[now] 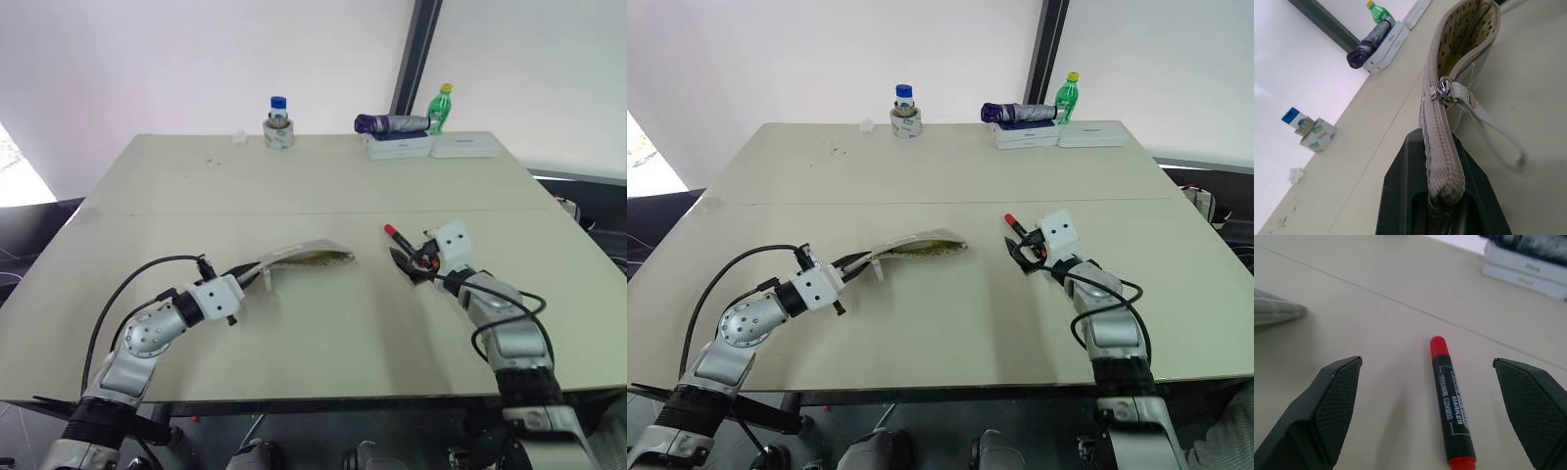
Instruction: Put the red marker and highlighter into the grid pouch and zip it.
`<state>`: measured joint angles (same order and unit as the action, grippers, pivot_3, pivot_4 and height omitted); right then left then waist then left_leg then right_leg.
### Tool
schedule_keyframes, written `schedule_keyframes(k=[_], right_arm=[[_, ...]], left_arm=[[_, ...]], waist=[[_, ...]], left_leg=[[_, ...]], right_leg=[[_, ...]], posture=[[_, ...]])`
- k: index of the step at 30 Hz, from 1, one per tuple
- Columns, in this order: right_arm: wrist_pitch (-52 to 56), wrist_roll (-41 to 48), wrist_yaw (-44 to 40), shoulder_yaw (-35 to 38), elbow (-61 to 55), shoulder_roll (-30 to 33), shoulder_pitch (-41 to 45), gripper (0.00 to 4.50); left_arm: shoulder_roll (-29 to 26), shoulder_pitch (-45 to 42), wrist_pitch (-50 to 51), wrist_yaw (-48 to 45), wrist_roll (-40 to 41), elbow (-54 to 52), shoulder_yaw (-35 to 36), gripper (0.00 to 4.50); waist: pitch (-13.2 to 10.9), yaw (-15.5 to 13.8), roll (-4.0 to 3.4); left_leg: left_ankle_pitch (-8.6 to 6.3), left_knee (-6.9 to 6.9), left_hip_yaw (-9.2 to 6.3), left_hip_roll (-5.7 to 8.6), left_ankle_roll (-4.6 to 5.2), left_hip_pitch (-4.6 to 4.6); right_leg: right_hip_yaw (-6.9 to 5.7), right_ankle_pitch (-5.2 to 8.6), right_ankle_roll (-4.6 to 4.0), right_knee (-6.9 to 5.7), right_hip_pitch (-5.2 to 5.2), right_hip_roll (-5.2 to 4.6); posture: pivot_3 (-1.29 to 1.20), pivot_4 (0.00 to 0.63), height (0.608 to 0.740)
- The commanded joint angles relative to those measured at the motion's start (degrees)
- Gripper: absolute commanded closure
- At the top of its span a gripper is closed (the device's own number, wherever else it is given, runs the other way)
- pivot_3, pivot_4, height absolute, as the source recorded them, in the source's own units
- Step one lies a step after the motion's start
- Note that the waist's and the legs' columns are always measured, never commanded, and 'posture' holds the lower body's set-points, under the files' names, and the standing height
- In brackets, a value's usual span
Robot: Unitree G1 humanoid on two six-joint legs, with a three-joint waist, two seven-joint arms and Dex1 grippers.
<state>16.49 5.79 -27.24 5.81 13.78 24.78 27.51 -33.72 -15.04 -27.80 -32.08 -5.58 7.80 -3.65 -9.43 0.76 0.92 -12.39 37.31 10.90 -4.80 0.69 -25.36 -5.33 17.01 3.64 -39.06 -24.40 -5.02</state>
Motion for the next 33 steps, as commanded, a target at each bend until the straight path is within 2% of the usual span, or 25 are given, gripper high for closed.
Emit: schedule_keyframes(k=[1,9,12,18,19,23,25,29,31,33], right_arm=[[0.78,-1.13,-1.72,-0.99,7.39,2.26,4.23,0.04],[8.51,2.23,0.49,1.66,13.4,0.29,10.2,0.04],[10.94,2.18,-0.87,0.43,12.92,0.89,9.52,0.84],[11.68,2.15,-4.67,-1.69,7.23,2.73,6.29,3.89],[11.41,2.9,-6.45,-1.77,5.22,3.16,5.32,4.09],[14.05,10.86,-15.49,-0.36,-7.78,4.11,-0.4,4.08],[16.47,17.74,-20.62,1.27,-16.83,4.98,-3.26,4.08],[19.96,26.45,-24.82,3.11,-25.6,5.65,-5.1,4.08],[19.53,26.31,-27.19,0.22,-28.72,7.33,-5.93,4.08],[14.78,21.34,-27.98,-3.69,-28.24,8.64,-6.12,4.08]], left_arm=[[-0.15,-0.69,-0.12,0.25,0.46,-1.9,0.68,4.5],[-1.41,1.71,0.64,0.79,0.0,-4.74,1.99,4.5],[-1.4,2.18,0.87,1.03,-0.32,-5.38,1.96,4.5],[-0.97,1.26,0.98,0.77,-0.3,-4.68,1.27,4.5],[-0.91,1.04,0.97,0.69,-0.27,-4.45,1.18,4.5],[-0.9,0.42,0.55,0.1,0.01,-3.48,0.77,4.5],[-0.86,-0.17,0.46,-0.16,0.24,-2.79,0.65,4.5],[-0.78,-1.09,0.05,-0.68,0.6,-1.93,0.41,4.5],[-0.59,-1.68,-0.13,-0.88,0.56,-1.57,0.17,4.5],[-0.46,-2.04,-0.25,-1.0,0.44,-1.44,-0.03,4.5]], waist=[[0.0,0.08,0.0],[-0.01,0.43,-0.03],[-0.01,0.23,-0.03],[-0.01,0.2,-0.03],[-0.01,0.17,-0.03],[-0.01,0.12,-0.03],[-0.02,0.21,-0.04],[-0.01,0.22,-0.03],[-0.01,0.08,-0.03],[-0.01,0.0,-0.02]], left_leg=[[0.0,-0.01,0.01,0.0,0.01,-0.01],[0.02,-0.05,0.04,-0.04,-0.03,0.01],[0.02,-0.04,0.04,-0.03,-0.02,0.0],[0.01,-0.04,0.02,-0.02,-0.01,0.01],[0.01,-0.04,0.01,-0.02,-0.01,0.0],[0.0,-0.06,0.02,-0.02,0.0,-0.01],[-0.02,-0.07,0.0,-0.02,0.03,-0.01],[-0.21,-0.07,-0.05,-0.04,0.35,0.01],[-0.22,-0.04,-0.08,-0.04,0.36,0.01],[-0.24,-0.02,-0.09,-0.02,0.39,0.0]], right_leg=[[0.0,0.0,0.01,0.01,-0.01,0.0],[0.01,0.0,0.02,-0.02,-0.04,0.02],[0.01,0.0,0.02,-0.02,-0.04,-0.01],[0.01,0.0,0.02,-0.01,-0.02,-0.03],[0.0,0.0,0.02,-0.01,-0.02,-0.03],[0.0,0.0,0.02,0.02,-0.02,-0.03],[0.0,0.0,0.02,0.01,-0.03,-0.02],[0.0,-0.01,0.02,0.01,-0.03,-0.01],[-0.02,-0.01,0.01,0.01,-0.01,-0.01],[-0.02,-0.01,0.01,0.01,0.0,-0.04]], posture=[[0.0,0.15,0.74],[0.0,0.15,0.74],[0.0,0.15,0.74],[0.0,0.15,0.74],[0.0,0.15,0.74],[0.0,0.15,0.74],[0.0,0.15,0.74],[0.0,0.15,0.74],[0.0,0.15,0.74],[0.0,0.15,0.74]])
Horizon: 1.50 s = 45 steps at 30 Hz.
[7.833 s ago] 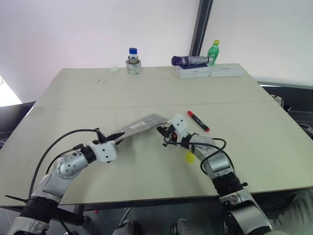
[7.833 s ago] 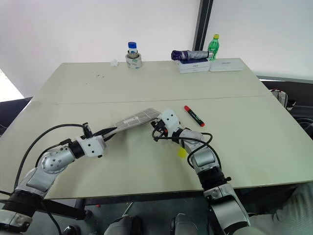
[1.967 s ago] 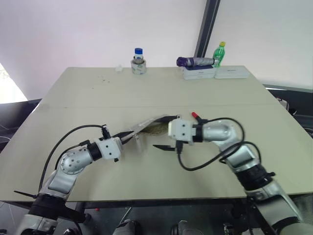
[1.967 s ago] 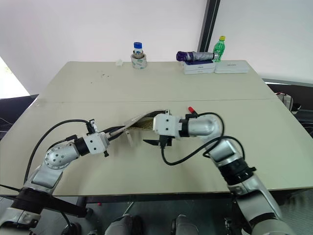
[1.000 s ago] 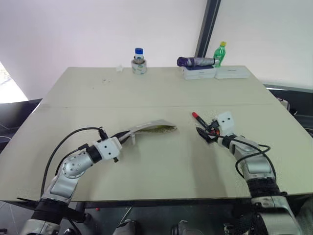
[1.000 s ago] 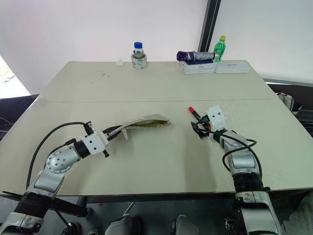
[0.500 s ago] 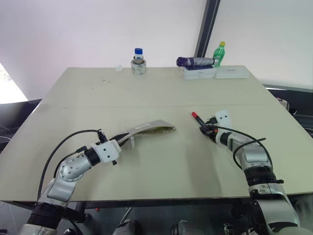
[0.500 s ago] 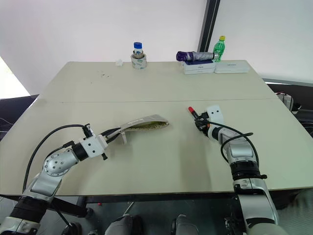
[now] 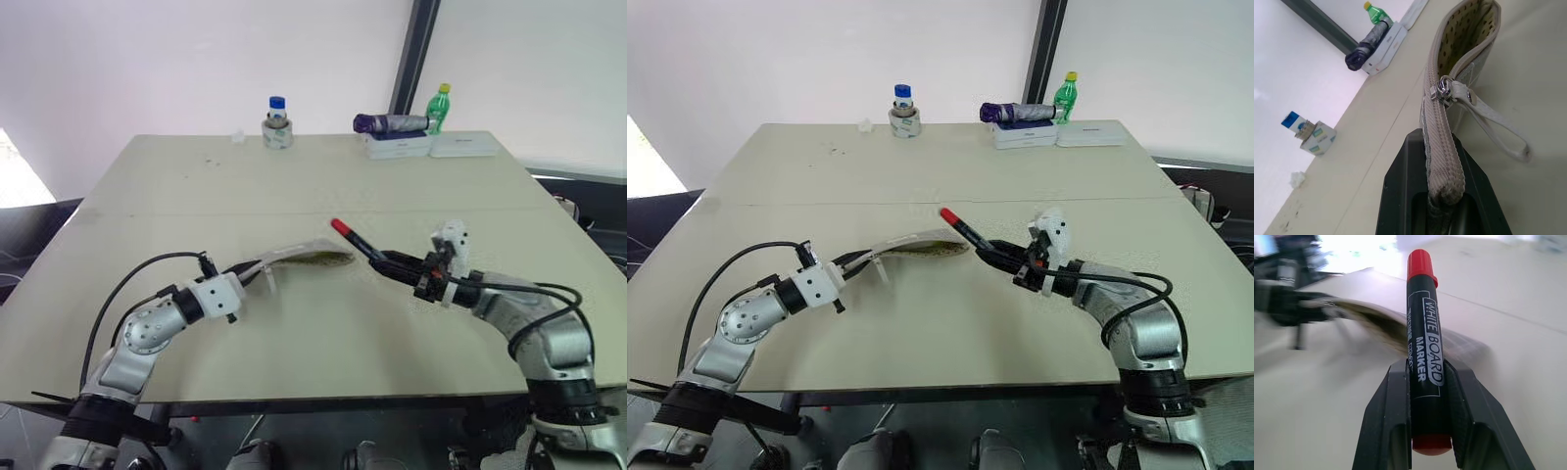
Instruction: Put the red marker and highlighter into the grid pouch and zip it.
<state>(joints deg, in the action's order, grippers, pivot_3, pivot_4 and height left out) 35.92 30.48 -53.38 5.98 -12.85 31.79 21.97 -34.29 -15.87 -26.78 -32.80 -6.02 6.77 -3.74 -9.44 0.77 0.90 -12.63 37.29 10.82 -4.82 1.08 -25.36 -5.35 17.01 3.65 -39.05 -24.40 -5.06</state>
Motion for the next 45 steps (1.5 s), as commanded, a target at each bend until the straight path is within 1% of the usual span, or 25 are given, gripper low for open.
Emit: schedule_keyframes(k=[1,4,7,11,15,18,20,22,25,27,30,31,34,38,42,45], right_arm=[[-7.56,-6.25,-1.41,-5.48,-0.41,2.04,-0.24,4.08],[-15.22,-11.98,-1.39,-8.37,3.22,2.78,0.84,4.08],[-22.19,-16.1,-1.79,-9.7,8.43,3.24,3.22,4.08],[-26.51,-17.77,-4.27,-10.63,12.13,4.4,4.27,4.08],[-33.12,-23.64,-4.69,-13.49,15.89,5.4,6.68,4.08],[-30.6,-18.68,-4.44,-11.31,14.43,2.43,8.3,4.08],[-29.18,-14.72,-6.68,-10.03,12.75,2.04,7.48,4.08],[-28.31,-12.17,-8.77,-9.5,11.06,2.5,6.06,4.08],[-29.21,-12.28,-11.24,-10.41,10.0,4.11,4.62,4.08],[-31.14,-14.77,-11.97,-11.48,11.15,5.34,4.56,4.08],[-36.12,-22.18,-8.75,-13.16,16.81,6.48,6.27,4.08],[-34.8,-22.99,-6.62,-12.74,18.39,5.76,7.44,4.08],[-35.57,-24.29,-5.4,-12.61,20.14,5.11,8.96,4.08],[-39.06,-27.88,-2.54,-13.59,22.57,4.48,10.2,4.08],[-40.3,-28.79,-1.53,-15.3,20.84,1.81,12.97,4.08],[-43.89,-34.15,-0.24,-18.99,19.71,1.08,14.27,4.08]], left_arm=[[0.22,-1.36,-1.17,-0.3,0.87,-0.42,0.0,4.5],[0.48,-1.55,-0.71,-0.58,1.02,-0.61,0.01,4.5],[0.42,-1.17,-0.27,-1.49,1.54,-1.28,0.11,4.5],[0.6,-1.48,-0.01,-1.33,1.66,-0.87,0.71,4.5],[0.34,-1.57,-0.02,-1.45,1.65,-0.53,0.94,4.5],[-0.1,-1.69,-0.18,-1.81,1.67,-0.2,1.07,4.5],[-0.22,-1.68,-0.33,-1.92,1.69,-0.02,1.15,4.5],[-0.14,-1.78,-0.29,-1.94,1.74,0.05,1.16,4.5],[-0.01,-2.13,-0.15,-2.05,1.88,0.09,1.02,4.5],[0.04,-2.34,-0.13,-2.09,1.9,0.16,0.99,4.5],[0.04,-2.59,-0.31,-2.16,1.85,0.43,0.91,4.5],[0.05,-2.62,-0.34,-2.26,1.94,0.49,0.88,4.5],[0.03,-2.59,-0.36,-2.45,2.04,0.54,0.81,4.5],[0.23,-2.36,0.08,-2.69,2.56,-0.7,0.83,4.5],[0.46,-3.35,1.69,-4.52,4.05,-3.58,0.03,4.5],[0.16,-3.82,2.05,-6.04,3.66,-4.23,-0.91,4.5]], waist=[[0.01,0.0,0.01],[0.01,0.0,0.01],[0.0,0.06,0.01],[0.0,-0.01,0.01],[0.0,0.05,0.01],[0.0,0.1,0.01],[0.0,0.09,0.01],[0.0,-0.13,0.01],[0.0,-0.2,0.02],[0.0,-0.09,0.02],[0.0,0.04,0.02],[0.0,0.07,0.01],[0.0,0.09,0.0],[0.0,0.09,0.0],[0.0,0.14,0.0],[-0.01,0.14,0.0]], left_leg=[[-0.01,0.02,0.0,0.01,0.01,0.0],[-0.01,0.04,0.01,0.02,0.01,-0.01],[0.0,0.04,0.04,0.03,0.01,-0.01],[0.01,0.04,0.05,0.02,-0.01,0.0],[0.04,0.07,0.07,0.02,-0.05,0.0],[0.06,0.07,0.06,0.0,-0.09,0.0],[0.23,0.06,0.06,0.0,-0.37,0.0],[0.23,0.05,0.06,0.0,-0.37,-0.01],[0.21,0.09,0.05,0.01,-0.33,-0.01],[0.0,0.11,0.05,0.02,0.02,-0.01],[-0.01,0.12,0.03,0.01,0.02,0.01],[-0.01,0.13,0.04,0.01,0.02,0.01],[0.17,0.12,0.07,0.01,-0.28,0.0],[0.21,0.09,0.09,0.01,-0.35,0.0],[0.22,0.11,0.1,0.01,-0.35,0.0],[0.22,0.1,0.11,0.0,-0.36,0.0]], right_leg=[[0.0,0.0,0.0,0.0,0.0,0.0],[0.0,0.0,0.0,0.0,0.0,0.0],[0.0,0.0,0.0,0.0,-0.01,0.01],[-0.01,0.0,0.01,0.0,-0.01,0.03],[0.0,0.0,0.01,0.0,0.0,0.03],[0.0,0.0,0.01,-0.01,-0.01,0.04],[0.0,0.0,0.01,-0.01,-0.01,0.05],[0.0,0.0,0.01,-0.01,0.0,0.04],[-0.01,0.0,0.01,0.01,0.04,0.02],[0.0,0.0,0.0,0.0,0.04,0.0],[-0.01,0.0,0.0,0.0,0.04,0.01],[-0.01,0.0,0.0,-0.01,0.04,0.02],[0.0,0.0,0.0,-0.01,0.02,0.02],[0.0,0.0,0.01,-0.01,0.0,0.02],[0.0,0.0,0.01,-0.02,0.0,0.03],[0.0,0.0,0.01,-0.02,-0.01,0.03]], posture=[[0.0,0.15,0.74],[0.0,0.15,0.74],[0.0,0.15,0.74],[0.0,0.15,0.74],[0.0,0.15,0.74],[0.0,0.15,0.74],[0.0,0.15,0.74],[0.0,0.15,0.74],[0.0,0.15,0.74],[0.0,0.15,0.74],[0.0,0.15,0.74],[0.0,0.15,0.74],[0.0,0.15,0.74],[0.0,0.15,0.74],[0.0,0.15,0.74],[0.0,0.15,0.74]])
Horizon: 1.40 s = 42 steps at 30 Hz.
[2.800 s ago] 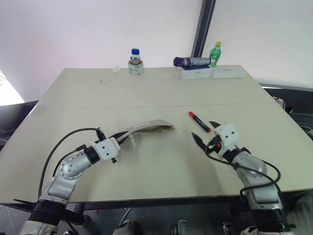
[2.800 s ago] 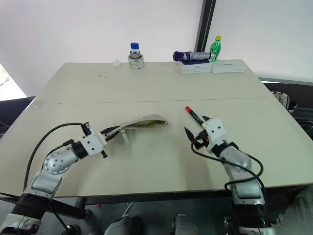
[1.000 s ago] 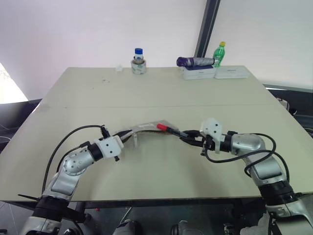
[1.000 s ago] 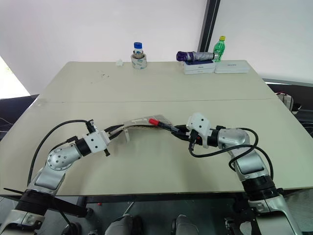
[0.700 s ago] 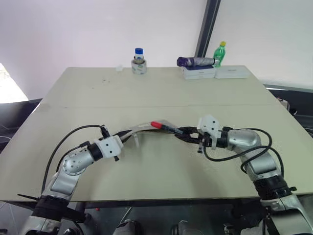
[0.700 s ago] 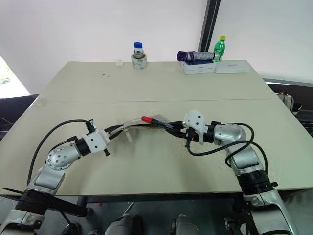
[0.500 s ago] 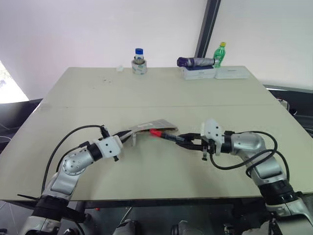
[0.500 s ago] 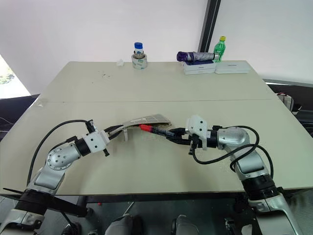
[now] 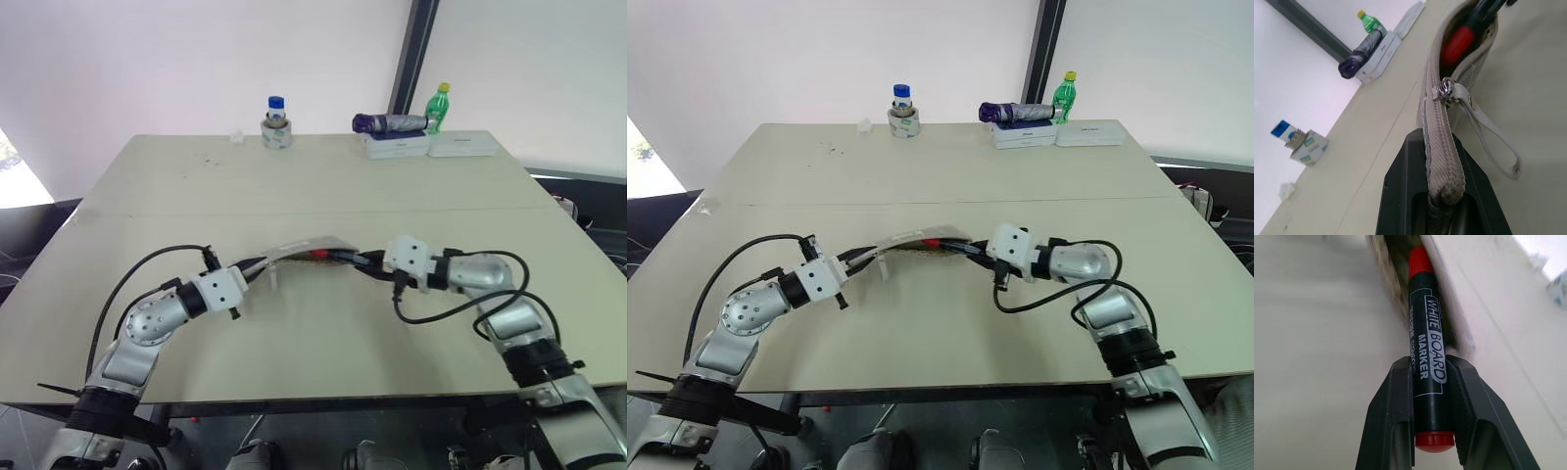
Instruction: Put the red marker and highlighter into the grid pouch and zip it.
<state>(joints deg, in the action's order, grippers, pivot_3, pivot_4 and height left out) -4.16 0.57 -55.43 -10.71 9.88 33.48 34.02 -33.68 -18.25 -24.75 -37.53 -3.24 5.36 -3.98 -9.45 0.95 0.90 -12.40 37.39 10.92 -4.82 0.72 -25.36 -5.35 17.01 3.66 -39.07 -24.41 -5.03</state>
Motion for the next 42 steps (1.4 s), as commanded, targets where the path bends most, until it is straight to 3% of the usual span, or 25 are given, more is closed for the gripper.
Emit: schedule_keyframes(k=[1,9,15,17,23,28,34,37,42], right_arm=[[-5.61,-6.25,2.31,-3.54,-2.38,-0.55,2.57,4.08],[-14.41,-12.74,4.86,-7.51,3.29,-1.18,6.56,4.08],[-13.93,-12.13,2.77,-7.88,4.04,-1.45,5.83,4.08],[-10.88,-7.95,-0.03,-6.8,3.5,-2.23,5.68,3.05],[-11.98,-6.98,0.03,-5.05,2.06,-0.77,5.24,0.1],[0.39,6.56,-4.35,1.43,-9.81,2.01,-2.29,0.02],[18.73,23.29,-1.5,10.47,-24.03,2.18,-12.71,0.02],[20.59,21.84,-4.64,7.0,-26.85,4.93,-19.08,0.02],[28.6,24.71,-0.04,3.47,-30.3,0.2,-23.76,0.02]], left_arm=[[-0.45,-1.63,0.21,-1.84,0.78,-3.03,-1.03,4.5],[-0.1,-3.29,4.78,-6.98,3.81,-6.77,-2.68,4.5],[-0.03,-3.26,5.63,-8.7,5.62,-7.04,-1.99,4.5],[-0.06,-3.15,5.44,-8.78,5.44,-6.79,-1.81,4.5],[-0.09,-2.93,4.86,-6.96,4.11,-5.42,-0.81,4.5],[-0.02,-1.63,5.44,-5.53,3.9,-6.43,-0.28,4.5],[0.42,0.28,5.37,-3.16,1.77,-6.31,-0.68,4.5],[1.05,-0.06,4.9,-2.7,0.4,-5.78,-2.15,4.5],[1.31,-0.01,3.33,-2.47,-3.08,-5.48,-4.66,4.5]], waist=[[0.0,-0.05,0.0],[0.0,-0.09,0.0],[0.0,-0.01,0.0],[0.0,-0.05,0.0],[0.0,-0.07,0.0],[0.0,-0.42,0.0],[0.0,-0.08,0.0],[0.01,-0.33,0.02],[0.02,-0.23,0.02]], left_leg=[[0.0,0.0,0.0,0.0,0.0,0.0],[0.01,0.04,0.02,0.02,-0.02,-0.01],[0.02,0.04,0.04,0.02,-0.03,0.0],[0.02,0.04,0.04,0.02,-0.03,-0.01],[0.02,0.05,0.03,0.01,-0.03,0.0],[0.01,0.07,-0.03,0.0,-0.01,-0.02],[-0.01,0.05,-0.13,-0.02,0.01,0.02],[-0.21,0.05,-0.2,-0.02,0.35,0.03],[-0.24,0.08,-0.2,0.02,0.41,0.02]], right_leg=[[0.0,0.0,0.0,0.0,0.0,0.0],[0.0,0.0,0.0,-0.01,0.01,0.01],[0.0,0.0,0.01,-0.01,0.01,0.03],[0.0,0.0,0.01,-0.01,0.01,0.03],[0.0,0.0,0.01,-0.01,0.02,0.03],[0.01,0.0,0.01,-0.01,0.05,0.01],[0.0,-0.01,-0.01,-0.02,0.07,0.02],[-0.01,-0.01,-0.02,-0.02,0.12,0.01],[-0.02,0.0,-0.02,0.0,0.12,-0.01]], posture=[[0.0,0.15,0.74],[0.0,0.15,0.74],[0.0,0.15,0.74],[0.0,0.15,0.74],[0.0,0.15,0.74],[0.0,0.15,0.74],[0.0,0.15,0.74],[0.0,0.15,0.74],[0.0,0.15,0.74]])
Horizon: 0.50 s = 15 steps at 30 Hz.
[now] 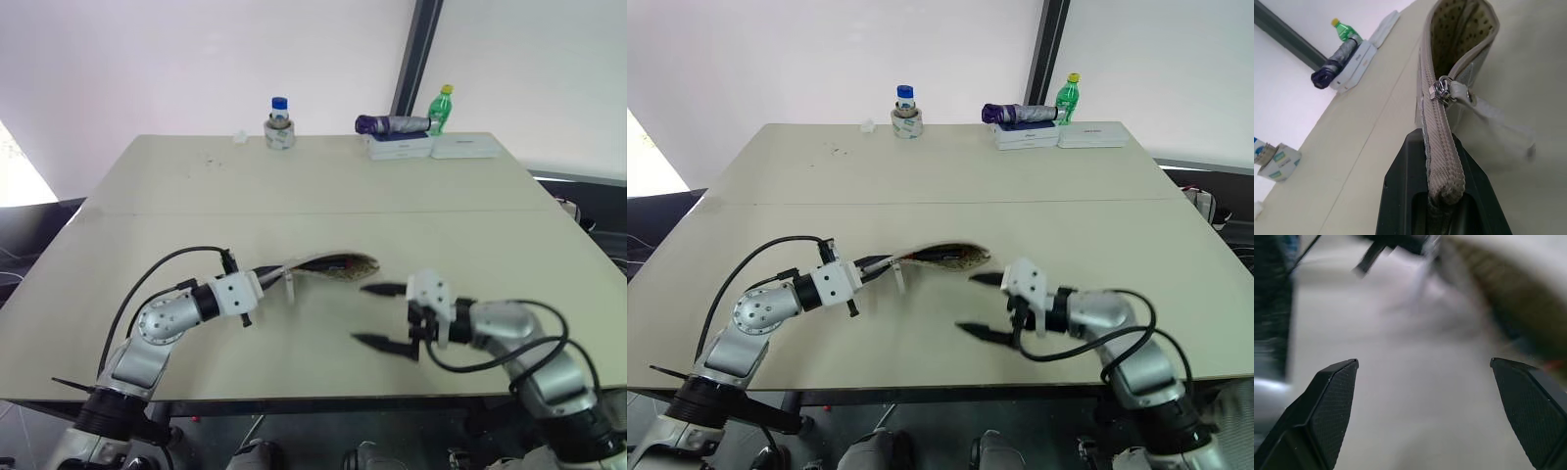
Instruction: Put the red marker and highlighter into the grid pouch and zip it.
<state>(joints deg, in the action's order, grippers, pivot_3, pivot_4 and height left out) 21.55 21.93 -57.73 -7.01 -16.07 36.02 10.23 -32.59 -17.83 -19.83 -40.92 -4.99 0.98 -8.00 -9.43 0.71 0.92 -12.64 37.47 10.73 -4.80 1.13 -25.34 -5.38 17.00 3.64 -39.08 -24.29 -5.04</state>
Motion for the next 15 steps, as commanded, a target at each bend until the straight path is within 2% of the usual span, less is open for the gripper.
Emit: schedule_keyframes(k=[1,5,9,11,15], right_arm=[[3.71,3.26,3.2,-0.72,-4.23,-3.42,-0.08,0.02],[3.68,-0.94,9.39,-3.78,1.93,-10.22,3.68,0.02],[6.34,2.15,10.86,-4.06,4.21,-16.36,6.38,0.02],[6.11,-0.55,11.63,-6.72,7.39,-18.46,8.87,0.02],[7.15,2.12,13.93,-4.82,9.91,-23.97,11.73,0.02]], left_arm=[[0.18,-0.49,-1.59,0.93,-1.86,-1.13,-1.03,4.5],[0.01,-1.19,-1.08,0.66,-2.99,-2.48,-1.92,4.5],[0.06,-1.65,-0.43,0.8,-3.35,-3.07,-1.99,4.5],[-0.02,-1.74,-0.69,0.89,-3.83,-3.04,-2.17,4.5],[0.48,-1.7,0.11,1.2,-4.29,-3.84,-2.27,4.5]], waist=[[0.0,0.11,0.0],[0.0,0.19,0.0],[0.0,-0.08,0.0],[0.0,0.02,0.0],[0.0,0.05,0.0]], left_leg=[[0.0,0.01,-0.01,-0.01,0.0,0.0],[0.01,0.01,-0.01,-0.03,-0.01,0.0],[0.01,0.01,0.0,0.0,-0.01,-0.03],[0.01,0.03,0.03,0.0,-0.02,-0.04],[0.01,0.03,0.02,-0.01,-0.02,-0.03]], right_leg=[[0.0,0.0,0.0,-0.01,0.0,0.01],[0.0,0.0,0.0,-0.01,-0.01,0.04],[0.0,0.0,0.0,-0.01,-0.02,0.02],[0.0,0.0,0.0,0.0,-0.01,0.02],[-0.01,0.0,0.0,-0.03,-0.02,0.05]], posture=[[0.0,0.15,0.74],[0.0,0.15,0.74],[0.0,0.15,0.74],[0.0,0.15,0.74],[0.0,0.15,0.74]])
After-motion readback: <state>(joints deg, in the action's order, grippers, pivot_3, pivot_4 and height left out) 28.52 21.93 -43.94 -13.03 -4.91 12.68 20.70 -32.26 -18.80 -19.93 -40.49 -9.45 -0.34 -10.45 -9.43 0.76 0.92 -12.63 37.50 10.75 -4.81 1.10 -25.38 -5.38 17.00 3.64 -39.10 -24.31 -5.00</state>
